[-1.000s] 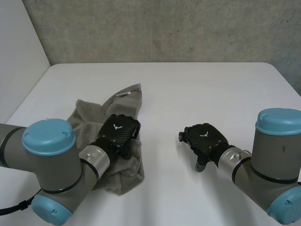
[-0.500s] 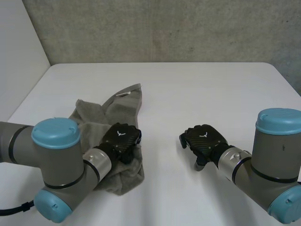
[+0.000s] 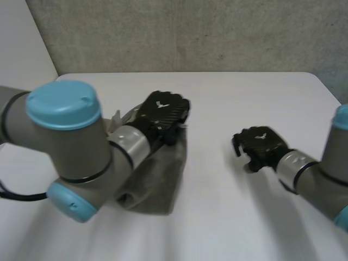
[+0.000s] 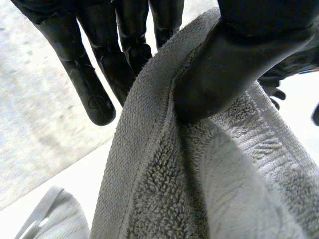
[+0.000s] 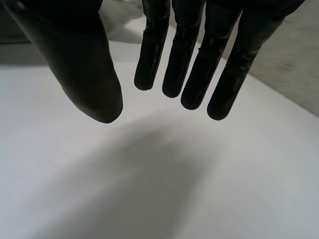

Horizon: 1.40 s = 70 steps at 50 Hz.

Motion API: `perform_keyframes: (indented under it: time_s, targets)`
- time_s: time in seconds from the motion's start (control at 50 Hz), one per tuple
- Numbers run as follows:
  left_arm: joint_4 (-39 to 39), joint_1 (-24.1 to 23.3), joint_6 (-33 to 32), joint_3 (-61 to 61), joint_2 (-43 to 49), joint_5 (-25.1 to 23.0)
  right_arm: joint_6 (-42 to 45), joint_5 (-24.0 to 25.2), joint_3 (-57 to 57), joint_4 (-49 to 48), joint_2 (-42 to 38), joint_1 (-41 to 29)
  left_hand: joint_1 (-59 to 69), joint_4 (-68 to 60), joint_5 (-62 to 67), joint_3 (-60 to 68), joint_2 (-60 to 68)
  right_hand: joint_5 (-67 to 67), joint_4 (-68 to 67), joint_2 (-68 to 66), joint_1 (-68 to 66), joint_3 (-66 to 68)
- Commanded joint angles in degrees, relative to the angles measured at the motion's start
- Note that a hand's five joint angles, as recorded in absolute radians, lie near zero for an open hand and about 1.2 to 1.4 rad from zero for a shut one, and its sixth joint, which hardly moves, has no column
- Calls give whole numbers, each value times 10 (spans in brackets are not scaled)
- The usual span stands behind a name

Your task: Fold the towel.

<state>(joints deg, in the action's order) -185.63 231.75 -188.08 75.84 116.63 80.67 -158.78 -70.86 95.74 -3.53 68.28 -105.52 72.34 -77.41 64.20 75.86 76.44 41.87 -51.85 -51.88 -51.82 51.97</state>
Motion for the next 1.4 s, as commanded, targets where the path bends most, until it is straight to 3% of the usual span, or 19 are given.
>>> perform_keyframes:
  time_s: [0.02, 0.2, 0.34, 0.38, 0.4, 0.42, 0.44, 0.46, 0.48, 0.52, 0.6, 0.7, 0.8, 1.04, 1.2, 1.4]
  targets:
    - [71, -78, 25, -191, 54, 12, -5, 31, -19, 34, 49, 97, 77, -26, 58, 41, 36, -23, 22, 23, 22, -23]
    - [82, -133, 72, -375, 66, 59, -68, 77, -60, 58, 92, 181, 77, -26, 58, 41, 36, -48, 48, 48, 47, -49]
    - [89, -169, 69, -377, 127, 56, -79, 98, -52, 59, 92, 182, 77, -26, 58, 41, 36, -50, 49, 50, 49, -50]
    - [97, -181, 67, -371, 148, 55, -79, 99, -47, 59, 92, 182, 25, 26, 6, -11, -16, -50, 49, 50, 49, -50]
    - [108, -190, 65, -361, 164, 54, -80, 100, -41, 58, 92, 182, -130, 181, -149, -165, -171, -53, 53, 53, 52, -54]
    - [118, -196, 61, -350, 177, 53, -79, 101, -38, 58, 92, 180, -383, 434, -402, -418, -424, -71, 71, 71, 71, -72]
    - [118, -196, 61, -350, 177, 53, -79, 101, -38, 58, 92, 180, -386, 436, -404, -421, -427, -71, 71, 71, 71, -72]
    - [123, -197, 55, -336, 184, 54, -79, 101, -36, 58, 92, 178, -597, 648, -616, -632, -638, -128, 128, 128, 127, -129]
    - [123, -197, 55, -336, 184, 54, -79, 101, -36, 58, 92, 178, -599, 650, -618, -635, -640, -129, 128, 129, 128, -130]
    - [127, -197, 39, -309, 183, 56, -78, 100, -36, 58, 92, 178, -621, 672, -640, -656, -662, -258, 257, 258, 257, -258]
    - [127, -190, 25, -282, 167, 59, -77, 99, -37, 58, 92, 177, -621, 672, -640, -656, -662, -293, 293, 294, 293, -294]
    - [125, -151, 24, -234, 107, 59, -79, 99, -35, 59, 92, 169, -621, 672, -640, -656, -662, -295, 295, 295, 295, -296]
    - [120, -69, 23, -150, 31, 55, -79, 98, -28, 59, 93, 125, -615, 665, -633, -650, -656, -293, 293, 294, 293, -294]
    - [113, 49, 21, -27, 3, 49, -70, 93, -38, 54, 70, -7, -589, 640, -608, -625, -630, -288, 288, 288, 288, -289]
    - [69, 114, 13, 42, 2, 49, -43, 97, -123, 56, -42, -107, -559, 610, -578, -594, -600, -280, 280, 280, 279, -281]
    - [26, 201, -98, 93, 3, 42, 5, 73, -303, 82, -197, -177, -557, 608, -576, -593, -598, -272, 271, 272, 271, -273]
